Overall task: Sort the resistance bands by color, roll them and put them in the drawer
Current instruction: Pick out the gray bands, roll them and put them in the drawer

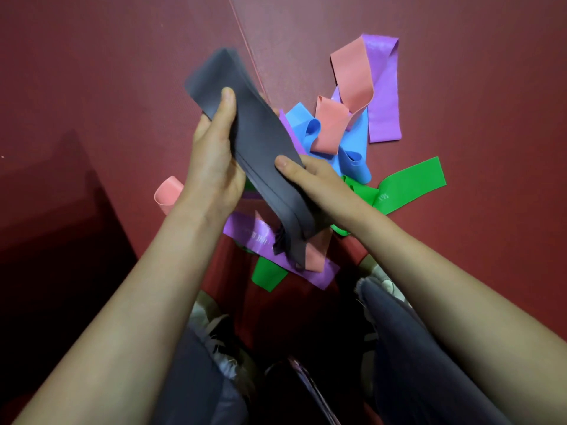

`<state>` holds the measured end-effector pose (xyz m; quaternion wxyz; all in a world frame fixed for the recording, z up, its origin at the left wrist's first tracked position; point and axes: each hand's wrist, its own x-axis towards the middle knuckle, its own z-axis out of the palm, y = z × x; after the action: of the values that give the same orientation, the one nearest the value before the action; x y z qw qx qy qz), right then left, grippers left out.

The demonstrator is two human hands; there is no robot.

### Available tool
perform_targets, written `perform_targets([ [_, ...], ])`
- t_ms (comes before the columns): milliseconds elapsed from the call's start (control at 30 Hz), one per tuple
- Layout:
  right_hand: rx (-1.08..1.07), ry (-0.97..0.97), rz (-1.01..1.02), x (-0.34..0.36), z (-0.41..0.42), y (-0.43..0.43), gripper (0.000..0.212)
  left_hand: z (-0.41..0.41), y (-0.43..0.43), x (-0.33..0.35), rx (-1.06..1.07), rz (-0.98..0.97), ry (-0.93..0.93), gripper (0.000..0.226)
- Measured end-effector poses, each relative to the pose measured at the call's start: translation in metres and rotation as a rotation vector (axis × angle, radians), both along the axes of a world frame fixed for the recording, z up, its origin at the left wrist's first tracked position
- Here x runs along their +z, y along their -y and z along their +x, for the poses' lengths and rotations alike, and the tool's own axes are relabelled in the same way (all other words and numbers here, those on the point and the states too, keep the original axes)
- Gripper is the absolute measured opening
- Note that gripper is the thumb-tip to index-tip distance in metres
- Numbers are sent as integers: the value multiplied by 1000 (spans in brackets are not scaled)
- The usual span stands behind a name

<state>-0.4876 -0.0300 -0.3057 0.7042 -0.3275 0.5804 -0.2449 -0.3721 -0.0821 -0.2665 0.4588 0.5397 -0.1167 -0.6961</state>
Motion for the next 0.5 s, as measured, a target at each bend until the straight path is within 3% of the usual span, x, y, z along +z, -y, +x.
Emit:
perform_targets([
  [133, 188, 278, 280, 2, -7, -9, 13, 11, -2, -1, -11, 34, 31, 22],
  [267, 261, 348, 406, 1, -5, -14, 13, 20, -6, -2, -75, 41, 89, 22],
  [500, 96, -327, -29, -14, -20, 14, 24, 11, -1, -16, 60, 110, -135, 24],
])
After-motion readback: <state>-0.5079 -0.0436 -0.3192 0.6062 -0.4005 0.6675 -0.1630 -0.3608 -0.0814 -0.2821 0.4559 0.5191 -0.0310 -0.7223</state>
